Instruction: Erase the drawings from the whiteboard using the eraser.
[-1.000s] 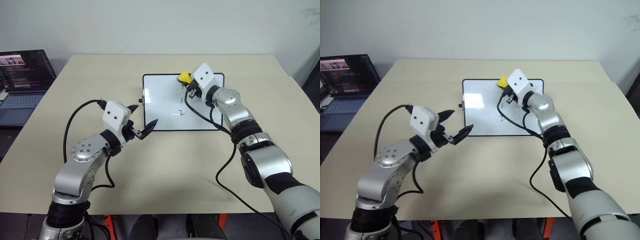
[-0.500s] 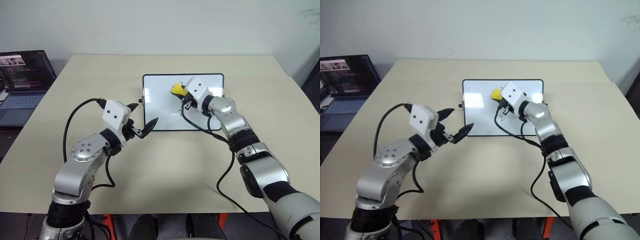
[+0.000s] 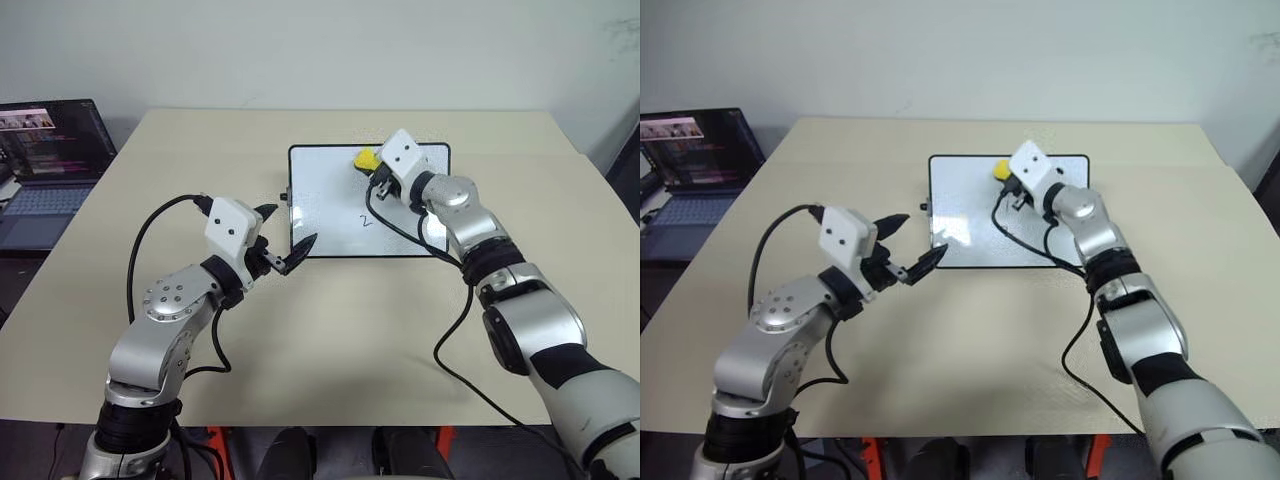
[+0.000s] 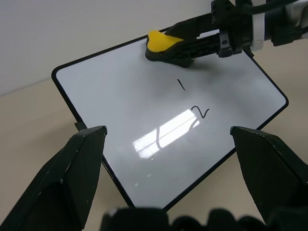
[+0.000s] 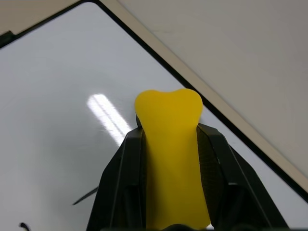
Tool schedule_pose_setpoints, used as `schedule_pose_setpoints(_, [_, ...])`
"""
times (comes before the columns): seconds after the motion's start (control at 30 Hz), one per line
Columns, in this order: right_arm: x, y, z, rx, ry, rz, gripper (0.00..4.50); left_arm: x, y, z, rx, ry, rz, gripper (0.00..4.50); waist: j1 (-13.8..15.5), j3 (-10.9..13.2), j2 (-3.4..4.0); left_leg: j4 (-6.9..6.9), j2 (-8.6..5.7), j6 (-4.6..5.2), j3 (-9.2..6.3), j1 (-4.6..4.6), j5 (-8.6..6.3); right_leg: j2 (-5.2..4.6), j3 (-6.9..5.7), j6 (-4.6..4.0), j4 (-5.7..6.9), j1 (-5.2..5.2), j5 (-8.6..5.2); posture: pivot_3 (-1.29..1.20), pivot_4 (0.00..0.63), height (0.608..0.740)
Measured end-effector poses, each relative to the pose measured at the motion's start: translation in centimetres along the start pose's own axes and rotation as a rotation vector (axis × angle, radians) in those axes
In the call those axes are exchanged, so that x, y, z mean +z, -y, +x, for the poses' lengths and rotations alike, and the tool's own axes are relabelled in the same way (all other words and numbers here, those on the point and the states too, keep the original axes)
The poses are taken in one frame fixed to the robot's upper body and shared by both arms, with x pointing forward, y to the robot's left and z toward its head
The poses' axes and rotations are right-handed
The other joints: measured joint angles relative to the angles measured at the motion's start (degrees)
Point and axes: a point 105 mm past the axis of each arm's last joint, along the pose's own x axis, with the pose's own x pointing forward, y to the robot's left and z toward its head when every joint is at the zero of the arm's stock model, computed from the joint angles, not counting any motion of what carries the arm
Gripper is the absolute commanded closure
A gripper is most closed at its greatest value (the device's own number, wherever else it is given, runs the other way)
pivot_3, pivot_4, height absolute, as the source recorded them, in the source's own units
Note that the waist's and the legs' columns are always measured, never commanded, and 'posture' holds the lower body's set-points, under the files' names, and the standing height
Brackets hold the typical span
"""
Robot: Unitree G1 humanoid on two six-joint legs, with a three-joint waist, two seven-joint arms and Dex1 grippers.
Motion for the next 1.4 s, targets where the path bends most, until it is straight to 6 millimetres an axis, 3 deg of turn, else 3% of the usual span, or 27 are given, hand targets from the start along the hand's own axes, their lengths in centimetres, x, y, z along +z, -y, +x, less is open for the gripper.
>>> schedule_pose_setpoints(0.47, [0.0,0.8,0.1,-0.039,-0.01,0.0,3.36,0.1,0.1,0.1,-0.002,0.005,-0.001,0.0,0.0,0.0,0.0,0.0,0.0,0.01,0.01,0.0,-0.01,0.0,0.01,0.0,0.01,0.0,0.0,0.0,0.15,0.74])
schedule_pose_setpoints(0.8, [-0.8,-2.6,-0.7,0.05,0.036,0.018,3.36,0.3,0.1,0.2,-0.004,0.012,-0.002,0.0,-0.3,0.0,-0.03,0.0,0.04,0.02,0.01,0.04,-0.01,0.01,0.0,0.0,0.06,0.02,0.01,0.0,0.15,0.74])
schedule_pose_setpoints(1.4, [-1.0,-3.7,-1.5,0.072,0.019,0.048,3.36,0.4,0.1,0.3,-0.003,0.015,0.002,0.0,-0.1,0.0,-0.02,-0.01,0.03,0.02,0.0,0.02,-0.01,0.01,-0.01,0.01,0.0,0.01,0.01,0.0,0.15,0.74])
